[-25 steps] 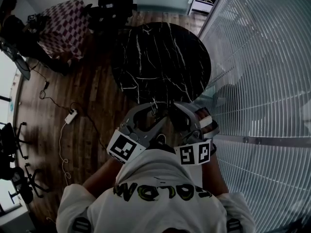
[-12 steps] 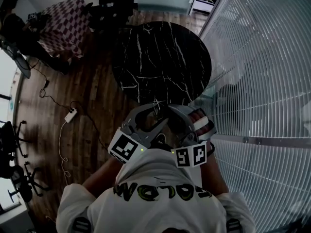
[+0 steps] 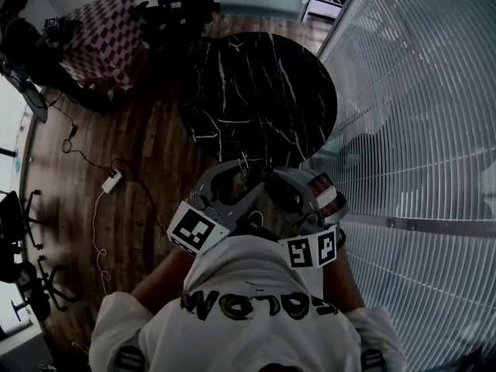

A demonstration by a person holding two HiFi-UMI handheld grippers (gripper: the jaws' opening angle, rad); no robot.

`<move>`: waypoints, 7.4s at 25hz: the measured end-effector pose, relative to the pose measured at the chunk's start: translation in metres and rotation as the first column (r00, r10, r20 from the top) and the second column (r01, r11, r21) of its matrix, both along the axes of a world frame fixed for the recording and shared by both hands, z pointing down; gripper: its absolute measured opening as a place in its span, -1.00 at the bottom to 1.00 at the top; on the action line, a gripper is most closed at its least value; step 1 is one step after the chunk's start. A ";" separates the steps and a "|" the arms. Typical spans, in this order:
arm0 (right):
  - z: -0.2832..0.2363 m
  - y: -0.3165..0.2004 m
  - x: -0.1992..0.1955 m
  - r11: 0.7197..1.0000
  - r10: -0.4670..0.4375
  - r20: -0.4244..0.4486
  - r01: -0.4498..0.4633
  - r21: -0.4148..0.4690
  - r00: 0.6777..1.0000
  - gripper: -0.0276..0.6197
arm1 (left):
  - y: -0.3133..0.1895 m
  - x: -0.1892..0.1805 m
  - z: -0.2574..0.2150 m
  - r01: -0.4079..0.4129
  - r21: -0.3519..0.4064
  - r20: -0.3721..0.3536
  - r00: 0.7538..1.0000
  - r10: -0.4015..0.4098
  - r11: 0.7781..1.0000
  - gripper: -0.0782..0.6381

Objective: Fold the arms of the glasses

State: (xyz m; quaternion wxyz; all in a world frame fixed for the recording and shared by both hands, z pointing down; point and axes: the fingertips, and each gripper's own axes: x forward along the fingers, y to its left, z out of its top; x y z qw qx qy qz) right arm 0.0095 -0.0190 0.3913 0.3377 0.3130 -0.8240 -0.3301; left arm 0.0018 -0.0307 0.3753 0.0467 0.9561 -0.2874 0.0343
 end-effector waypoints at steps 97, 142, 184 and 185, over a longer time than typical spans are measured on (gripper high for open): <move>-0.007 -0.032 0.021 0.993 0.082 0.323 -0.050 -0.109 0.943 -0.52 | -0.023 0.010 0.007 -0.113 -0.157 -0.187 0.979 0.083 0.981 -0.30; -0.038 -0.042 0.021 0.930 -0.088 0.704 0.312 -0.195 0.705 -0.91 | -0.024 0.036 -0.010 -0.398 -0.144 -0.315 0.886 0.340 0.906 -0.30; -0.052 -0.087 0.065 0.956 0.281 0.749 -0.102 -0.277 0.600 -0.91 | -0.080 -0.002 -0.030 -0.012 -0.088 -0.366 0.930 -0.021 0.996 -0.30; -0.052 -0.086 0.065 0.952 0.293 0.752 -0.109 -0.285 0.591 -0.91 | -0.081 -0.003 -0.030 0.007 -0.085 -0.357 0.933 -0.037 0.996 -0.30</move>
